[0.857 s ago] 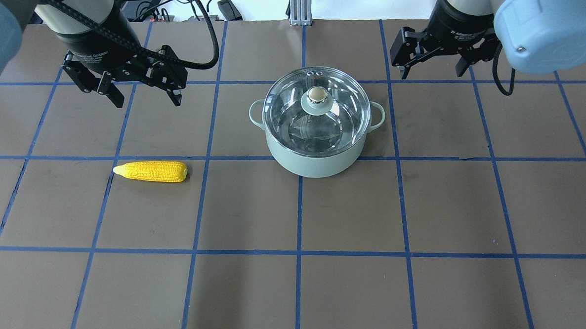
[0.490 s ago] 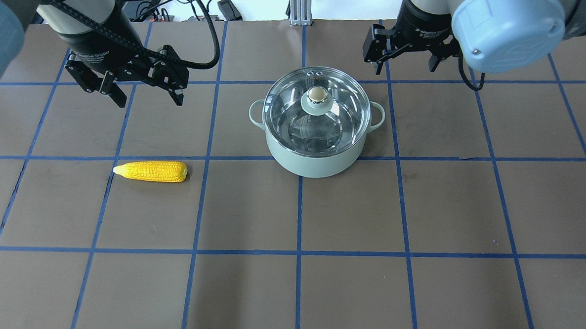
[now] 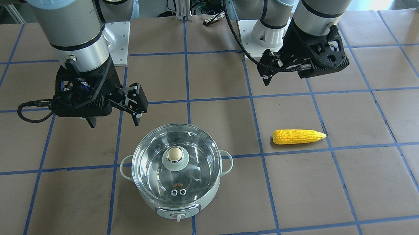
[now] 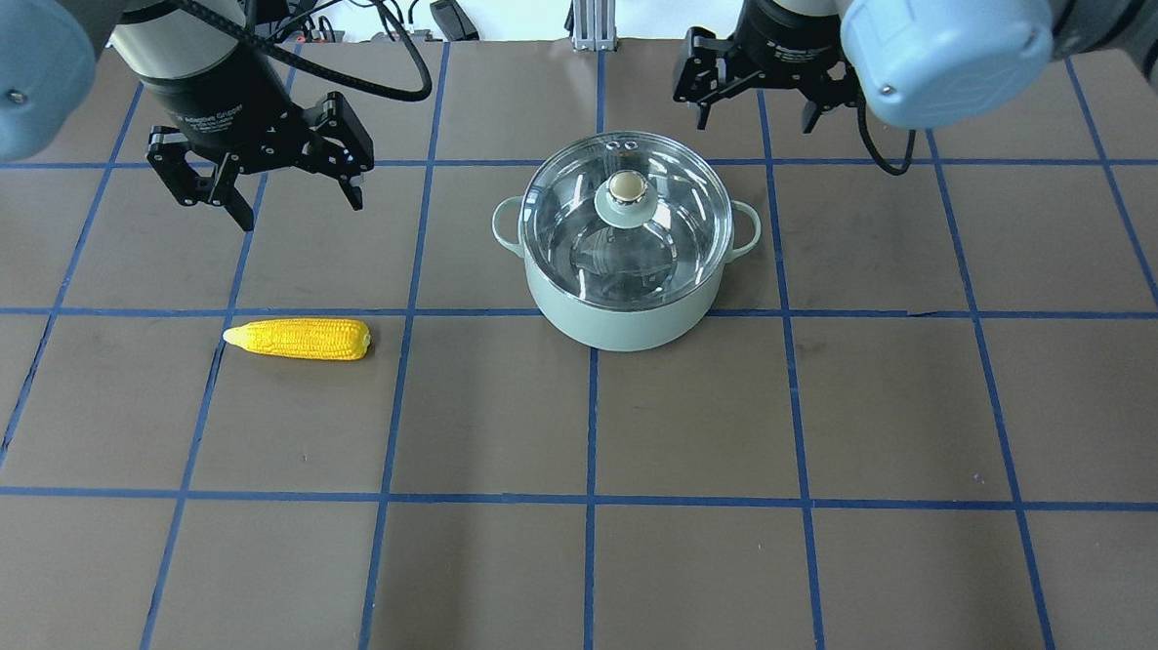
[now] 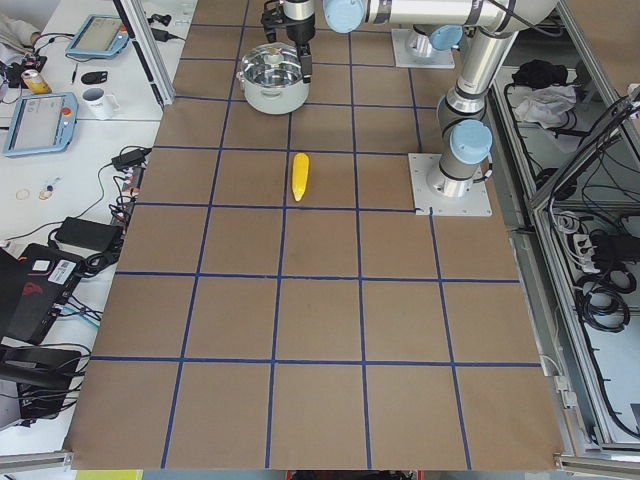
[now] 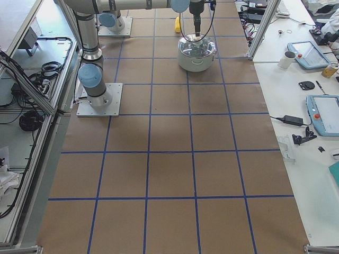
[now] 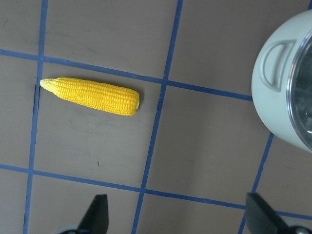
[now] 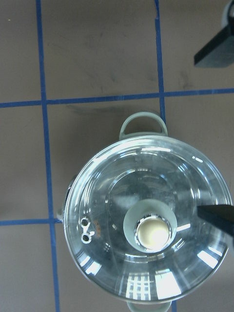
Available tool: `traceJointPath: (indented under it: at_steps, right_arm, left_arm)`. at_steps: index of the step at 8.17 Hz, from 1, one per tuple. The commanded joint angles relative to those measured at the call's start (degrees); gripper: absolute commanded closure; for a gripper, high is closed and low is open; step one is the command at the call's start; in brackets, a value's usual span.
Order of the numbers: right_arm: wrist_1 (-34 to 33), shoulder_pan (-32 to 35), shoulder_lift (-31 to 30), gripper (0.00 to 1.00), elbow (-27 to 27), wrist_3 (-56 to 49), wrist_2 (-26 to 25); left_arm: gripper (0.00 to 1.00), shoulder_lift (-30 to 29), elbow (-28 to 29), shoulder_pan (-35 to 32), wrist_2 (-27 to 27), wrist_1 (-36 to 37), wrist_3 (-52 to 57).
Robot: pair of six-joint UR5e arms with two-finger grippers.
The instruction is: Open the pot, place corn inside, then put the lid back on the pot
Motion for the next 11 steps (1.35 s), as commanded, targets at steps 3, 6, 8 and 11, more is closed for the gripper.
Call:
traceJointPath:
  at_steps: [3, 6, 8, 11]
  right_arm:
    - [-6.8, 7.6, 11.3, 0.0, -6.7, 10.2, 0.0]
    - [-11.9, 9.7, 15.4, 0.01, -3.9, 9.5, -1.2]
    - [-14.4, 9.6, 15.5, 0.02, -0.3, 8.4, -4.0]
    - [-14.4, 9.7, 15.5, 0.05, 0.1, 9.2, -3.4]
  left_arm:
    - [0.0, -5.3, -0.5, 9.6, 3.5, 3.7, -9.4]
    - [0.0, -5.4, -4.5, 13.4, 3.5, 4.8, -33.1]
    - [0.0, -5.4, -9.7, 13.6, 3.1, 9.2, -54.0]
    - [0.0, -6.6, -15.9, 13.6, 0.0, 20.7, -60.0]
